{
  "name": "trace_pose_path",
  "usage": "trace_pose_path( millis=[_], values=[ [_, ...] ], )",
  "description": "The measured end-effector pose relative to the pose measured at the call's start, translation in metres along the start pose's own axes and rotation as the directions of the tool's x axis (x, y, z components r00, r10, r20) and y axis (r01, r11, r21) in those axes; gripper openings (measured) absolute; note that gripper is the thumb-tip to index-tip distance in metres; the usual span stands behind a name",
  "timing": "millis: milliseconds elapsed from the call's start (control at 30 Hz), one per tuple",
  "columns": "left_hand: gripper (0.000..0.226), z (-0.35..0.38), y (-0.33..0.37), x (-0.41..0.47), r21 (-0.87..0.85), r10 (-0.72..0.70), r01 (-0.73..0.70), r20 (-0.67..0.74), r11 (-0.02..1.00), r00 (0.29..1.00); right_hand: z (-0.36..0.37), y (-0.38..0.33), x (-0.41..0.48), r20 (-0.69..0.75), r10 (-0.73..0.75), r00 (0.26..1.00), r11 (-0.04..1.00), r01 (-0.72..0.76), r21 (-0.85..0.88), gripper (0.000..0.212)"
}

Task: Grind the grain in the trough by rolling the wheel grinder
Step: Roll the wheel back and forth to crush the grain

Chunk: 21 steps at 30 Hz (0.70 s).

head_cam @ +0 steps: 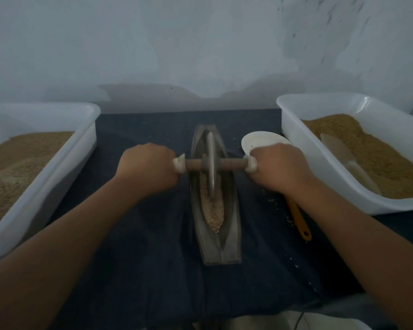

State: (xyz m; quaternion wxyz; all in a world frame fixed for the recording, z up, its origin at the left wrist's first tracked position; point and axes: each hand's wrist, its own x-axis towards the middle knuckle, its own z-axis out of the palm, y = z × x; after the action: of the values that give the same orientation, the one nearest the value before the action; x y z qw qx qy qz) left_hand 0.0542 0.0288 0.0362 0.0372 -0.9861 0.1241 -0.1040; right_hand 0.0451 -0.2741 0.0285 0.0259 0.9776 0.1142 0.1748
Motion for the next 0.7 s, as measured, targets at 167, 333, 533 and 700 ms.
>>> trace_pose_path(
  millis=[167,333,533,700],
  values=[
    [0.025,-0.012,0.005,0.034,-0.013,-0.092,0.092,0.037,0.996,0.995,0.008,0.002,0.048,0.107,0.090,0.990,0.996,-0.088,-0.026,0.051],
    [0.024,-0.009,-0.001,-0.035,-0.007,0.043,-0.043,0.024,0.999,0.999,-0.007,0.000,-0.023,0.061,-0.036,0.998,0.999,0.033,0.039,0.043],
    [0.035,0.008,-0.005,-0.046,-0.072,0.006,-0.004,0.028,0.997,1.000,-0.014,-0.003,-0.031,0.028,-0.087,0.996,0.996,0.087,-0.005,0.038],
    [0.030,0.006,0.000,0.021,-0.077,-0.144,0.143,-0.009,0.987,0.990,-0.001,-0.006,0.044,-0.019,0.054,0.998,0.995,-0.055,-0.082,0.041]
  ],
)
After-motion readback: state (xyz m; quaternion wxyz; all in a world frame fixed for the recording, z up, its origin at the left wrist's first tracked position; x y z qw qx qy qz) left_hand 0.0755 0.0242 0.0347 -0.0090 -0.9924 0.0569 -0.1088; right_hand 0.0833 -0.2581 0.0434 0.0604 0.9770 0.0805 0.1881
